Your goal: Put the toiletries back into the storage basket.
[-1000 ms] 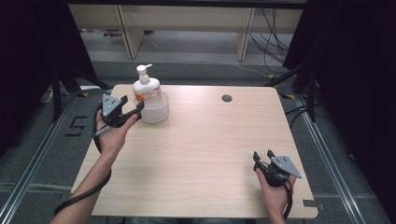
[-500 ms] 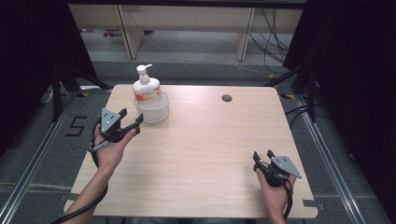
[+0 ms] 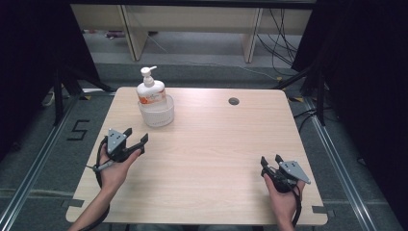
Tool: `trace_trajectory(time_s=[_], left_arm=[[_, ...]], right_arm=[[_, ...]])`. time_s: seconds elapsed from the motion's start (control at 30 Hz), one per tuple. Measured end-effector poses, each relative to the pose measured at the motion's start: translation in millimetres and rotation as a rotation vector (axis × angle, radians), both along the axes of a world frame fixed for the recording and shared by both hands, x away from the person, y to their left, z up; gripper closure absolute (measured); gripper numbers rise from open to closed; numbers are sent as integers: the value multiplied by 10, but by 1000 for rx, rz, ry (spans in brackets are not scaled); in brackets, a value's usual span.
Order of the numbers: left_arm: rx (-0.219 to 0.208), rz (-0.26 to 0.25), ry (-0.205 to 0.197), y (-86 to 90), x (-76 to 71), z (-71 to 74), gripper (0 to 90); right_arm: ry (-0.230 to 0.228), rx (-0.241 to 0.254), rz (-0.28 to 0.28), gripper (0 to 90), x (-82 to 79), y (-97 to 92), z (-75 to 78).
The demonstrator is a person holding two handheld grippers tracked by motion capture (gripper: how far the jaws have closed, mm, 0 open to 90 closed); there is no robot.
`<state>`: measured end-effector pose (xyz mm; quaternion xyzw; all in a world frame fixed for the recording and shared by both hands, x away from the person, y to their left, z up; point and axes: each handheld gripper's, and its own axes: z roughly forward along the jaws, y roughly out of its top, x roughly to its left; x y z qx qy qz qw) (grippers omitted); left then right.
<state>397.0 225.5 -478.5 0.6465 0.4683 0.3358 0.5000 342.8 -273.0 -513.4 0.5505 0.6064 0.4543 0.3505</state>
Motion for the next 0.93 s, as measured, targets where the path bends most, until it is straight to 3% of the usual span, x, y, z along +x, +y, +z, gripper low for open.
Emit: trace_trajectory(time_s=[0.03, 0.17, 0.2, 0.27, 0.33, 0.37, 0.4, 0.43, 0.5, 0.53, 0.63, 0.7, 0.83, 0.93], left_arm=[[2, -1, 5, 14, -10, -45, 326], [13, 5, 37, 60, -52, -219, 331], [14, 3, 40, 68, -59, -258, 331], [10, 7, 49, 77, -83, -321, 331], [5, 4, 49, 82, -96, -367, 331], [4, 4, 50, 84, -102, -378, 331], [4, 3, 49, 86, -107, -386, 330], [1, 4, 37, 85, -110, -396, 330], [-5, 5, 31, 88, -120, -419, 331], [-7, 8, 31, 90, -126, -433, 331], [-20, 9, 21, 95, -140, -444, 330], [-19, 14, 13, 99, -156, -444, 330], [-16, 21, 2, 88, -179, -443, 330], [-14, 20, 3, 81, -184, -442, 330]], right_arm=[[-19, -34, 11, 422, 13, -27, -1], [-14, -22, 11, 420, 10, -13, 0], [4, -42, 10, 420, 2, -21, 11], [-14, -28, 30, 417, 20, -10, -4], [-7, -29, 17, 416, 12, -8, 0], [4, -43, 8, 415, 3, -15, 9], [5, -8, 4, 416, 0, 6, 3], [-10, -33, 14, 415, 11, -14, 1], [16, -6, -7, 414, -11, 11, 8], [-16, -37, 8, 414, 7, -19, 2], [8, 9, 1, 414, -6, 9, 4], [-14, -36, 11, 414, 8, -19, 2], [5, -28, 13, 414, 4, -5, 5], [-12, -35, 24, 412, 16, -15, 1]])
